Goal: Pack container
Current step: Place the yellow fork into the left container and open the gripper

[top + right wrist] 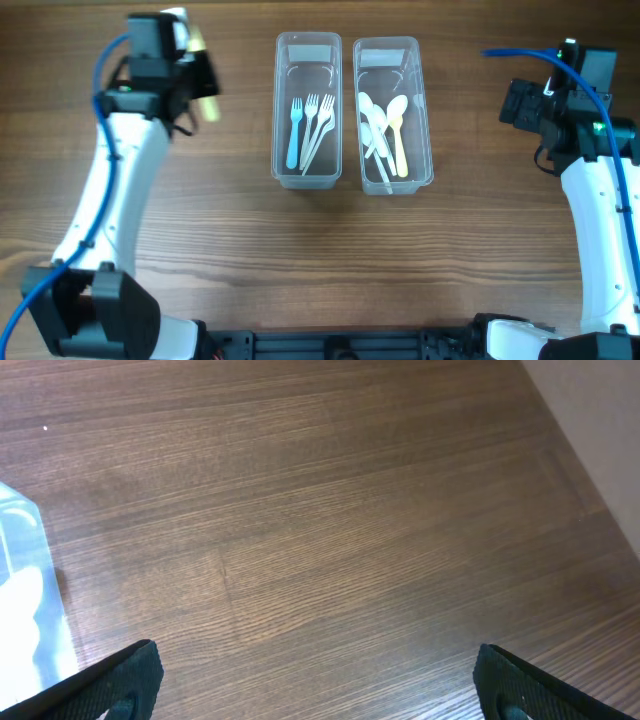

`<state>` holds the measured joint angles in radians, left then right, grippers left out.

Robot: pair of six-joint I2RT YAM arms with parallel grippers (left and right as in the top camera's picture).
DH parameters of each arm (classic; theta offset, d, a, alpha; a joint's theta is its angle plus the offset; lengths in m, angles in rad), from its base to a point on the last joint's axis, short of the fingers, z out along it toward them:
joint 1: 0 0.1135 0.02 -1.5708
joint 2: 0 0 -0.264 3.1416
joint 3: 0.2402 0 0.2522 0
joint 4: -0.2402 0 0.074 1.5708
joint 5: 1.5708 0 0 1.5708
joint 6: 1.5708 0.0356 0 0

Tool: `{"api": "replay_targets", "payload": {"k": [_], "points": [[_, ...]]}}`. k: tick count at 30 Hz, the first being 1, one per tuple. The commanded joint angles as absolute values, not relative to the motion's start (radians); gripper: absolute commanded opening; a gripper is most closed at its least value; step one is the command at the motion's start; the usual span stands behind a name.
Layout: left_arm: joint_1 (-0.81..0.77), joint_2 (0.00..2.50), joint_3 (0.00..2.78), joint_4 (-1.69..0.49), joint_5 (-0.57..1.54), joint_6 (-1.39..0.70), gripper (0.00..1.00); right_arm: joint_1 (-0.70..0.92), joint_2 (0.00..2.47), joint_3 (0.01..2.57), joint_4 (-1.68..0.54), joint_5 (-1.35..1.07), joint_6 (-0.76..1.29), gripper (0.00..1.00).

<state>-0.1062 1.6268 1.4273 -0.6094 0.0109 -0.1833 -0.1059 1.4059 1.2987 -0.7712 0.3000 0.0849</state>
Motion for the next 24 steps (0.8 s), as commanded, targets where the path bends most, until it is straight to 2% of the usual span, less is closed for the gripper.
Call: {"api": "replay_targets", "payload": {"k": [1,5,12,24], "points": [[-0.257,1.636,1.433,-0.599,0.064,-0.272,0.04,-0.104,1.403,1.309,-0.771,0.313,0.079,1.0],[-0.397,1.671,1.433,-0.57,0.06,-0.319,0.04,-0.104,1.403,1.309,-0.771,0.313,0.08,1.0],[-0.516,1.756,1.433,-0.529,-0.028,-0.357,0.06,-0.104,1.403,1.309,-0.771,0.313,0.08,1.0],[-0.457,1.864,1.433,-0.474,-0.102,-0.402,0.06,-0.104,1.403,1.309,-0.771,0.313,0.079,1.0]]}}
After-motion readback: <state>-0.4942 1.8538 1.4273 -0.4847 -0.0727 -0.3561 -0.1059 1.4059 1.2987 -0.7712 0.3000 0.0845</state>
